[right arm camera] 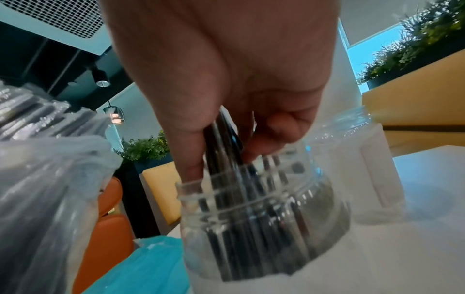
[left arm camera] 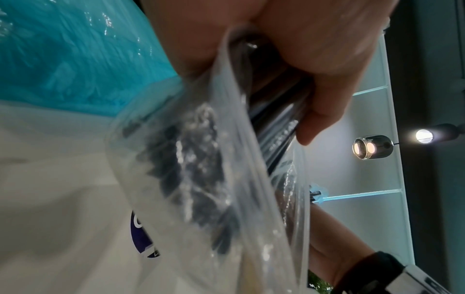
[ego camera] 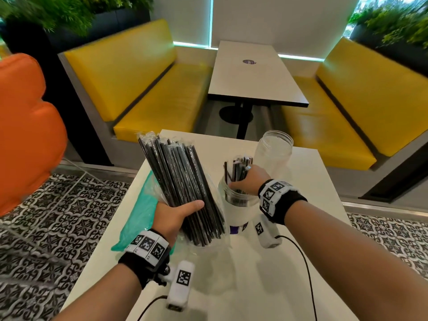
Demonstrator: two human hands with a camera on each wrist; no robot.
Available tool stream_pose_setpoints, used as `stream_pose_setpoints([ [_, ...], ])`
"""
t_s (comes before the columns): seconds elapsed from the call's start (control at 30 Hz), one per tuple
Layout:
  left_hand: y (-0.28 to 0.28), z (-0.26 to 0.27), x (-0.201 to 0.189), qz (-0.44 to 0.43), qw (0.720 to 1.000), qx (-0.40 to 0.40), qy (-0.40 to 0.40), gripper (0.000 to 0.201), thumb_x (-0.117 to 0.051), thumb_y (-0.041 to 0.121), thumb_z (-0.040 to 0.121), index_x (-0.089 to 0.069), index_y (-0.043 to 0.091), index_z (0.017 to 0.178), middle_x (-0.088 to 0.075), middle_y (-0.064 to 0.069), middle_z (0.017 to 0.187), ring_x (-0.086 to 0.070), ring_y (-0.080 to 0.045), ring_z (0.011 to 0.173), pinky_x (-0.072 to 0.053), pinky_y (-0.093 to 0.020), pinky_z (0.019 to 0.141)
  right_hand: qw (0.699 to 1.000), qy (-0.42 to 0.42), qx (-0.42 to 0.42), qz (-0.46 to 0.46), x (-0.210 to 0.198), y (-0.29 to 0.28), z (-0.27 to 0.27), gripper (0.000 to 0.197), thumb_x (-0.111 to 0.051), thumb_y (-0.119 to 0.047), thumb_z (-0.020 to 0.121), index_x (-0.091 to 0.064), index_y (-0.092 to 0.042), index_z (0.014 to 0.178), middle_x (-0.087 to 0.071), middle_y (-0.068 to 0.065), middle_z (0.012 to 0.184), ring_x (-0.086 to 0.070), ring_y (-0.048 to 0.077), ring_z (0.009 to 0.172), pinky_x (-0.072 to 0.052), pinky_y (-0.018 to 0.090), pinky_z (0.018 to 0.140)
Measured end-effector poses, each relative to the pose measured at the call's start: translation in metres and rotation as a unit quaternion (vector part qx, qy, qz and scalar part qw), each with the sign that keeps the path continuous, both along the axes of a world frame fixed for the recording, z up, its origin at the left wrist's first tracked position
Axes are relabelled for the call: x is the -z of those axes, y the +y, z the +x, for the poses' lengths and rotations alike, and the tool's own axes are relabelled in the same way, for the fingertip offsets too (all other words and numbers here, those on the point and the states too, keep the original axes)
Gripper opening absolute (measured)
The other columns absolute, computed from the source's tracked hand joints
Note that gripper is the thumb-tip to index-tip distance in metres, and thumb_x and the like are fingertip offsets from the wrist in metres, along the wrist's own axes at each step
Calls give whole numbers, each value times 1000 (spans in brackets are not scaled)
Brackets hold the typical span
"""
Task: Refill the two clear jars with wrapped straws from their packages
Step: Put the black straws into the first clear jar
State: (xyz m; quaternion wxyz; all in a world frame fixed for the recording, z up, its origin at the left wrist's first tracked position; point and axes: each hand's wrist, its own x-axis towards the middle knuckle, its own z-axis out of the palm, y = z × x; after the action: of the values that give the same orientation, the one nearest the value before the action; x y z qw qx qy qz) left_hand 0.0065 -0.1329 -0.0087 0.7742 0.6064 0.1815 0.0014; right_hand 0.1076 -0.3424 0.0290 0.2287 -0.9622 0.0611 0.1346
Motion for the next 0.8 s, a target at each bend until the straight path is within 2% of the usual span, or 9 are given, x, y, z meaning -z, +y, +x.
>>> stream_pose_setpoints([
  [0.1,0,-1,-2,-4,1000,3,-2,38,-85,-4,68,-72,13,99,-79,-9,101,-76,-27,94,-57,-50,94,997,19,35,73,-12,-5,2,79,-92,-34,59,-57,-9,125,-66,8,117,-63,27,108,-54,38,92],
  [0.23,0,-2,-3,-4,1000,5,0,40,-87,0,66,-72,14,100,-78,-8,101,-75,-25,95,-56,-50,96,979,27,93,178,-31,-10,-5,116,-96,-23,52,-30,-10,146,-55,13,137,-57,31,120,-51,47,99],
  [0.33,-1,-4,-4,-3,1000,14,4,48,-89,3,63,-71,14,107,-78,-8,105,-74,-27,99,-55,-52,99,977,-60,71,193,-46,-7,-22,102,-92,-25,62,-33,-16,145,-51,9,139,-52,26,125,-47,36,98],
  [0.43,-3,-5,-2,-1,1000,24,-5,59,-95,13,56,-71,15,110,-78,-5,106,-74,-26,101,-54,-53,100,958,-174,31,227,-62,9,-41,77,-84,-36,73,-44,-19,137,-55,1,128,-57,18,111,-49,28,88],
  [0.53,-8,-8,-4,12,999,48,-23,86,-101,35,38,-71,20,117,-77,-3,112,-73,-26,107,-52,-54,101,950,-124,-55,282,-72,30,-55,82,-79,-50,73,-43,-20,140,-55,-4,132,-56,14,116,-50,31,96],
  [0.6,-13,-11,-5,26,998,54,-35,87,-100,33,39,-69,23,120,-76,-2,115,-72,-25,110,-52,-53,100,949,-66,-83,296,-68,42,-58,103,-82,-56,66,-32,-19,148,-49,-3,141,-51,14,124,-46,34,104],
  [0.67,-16,-13,-7,51,996,61,-43,91,-102,36,38,-67,25,121,-75,-2,116,-71,-24,111,-53,-52,100,947,-52,-85,304,-60,52,-57,112,-86,-59,57,-33,-19,147,-56,-4,136,-57,10,119,-48,38,104],
  [0.73,-16,-15,-9,57,995,71,-49,84,-101,28,45,-67,21,121,-76,-3,114,-72,-23,108,-54,-52,98,943,-64,-85,314,-52,58,-55,111,-87,-67,46,-45,-22,138,-65,-5,124,-64,9,109,-52,39,99],
  [0.8,-15,-17,-8,51,995,77,-44,65,-93,5,59,-68,15,118,-77,-5,110,-74,-21,102,-57,-48,96,937,-61,-93,330,-47,60,-54,96,-85,-67,44,-57,-22,124,-71,-3,113,-69,12,102,-55,42,94],
])
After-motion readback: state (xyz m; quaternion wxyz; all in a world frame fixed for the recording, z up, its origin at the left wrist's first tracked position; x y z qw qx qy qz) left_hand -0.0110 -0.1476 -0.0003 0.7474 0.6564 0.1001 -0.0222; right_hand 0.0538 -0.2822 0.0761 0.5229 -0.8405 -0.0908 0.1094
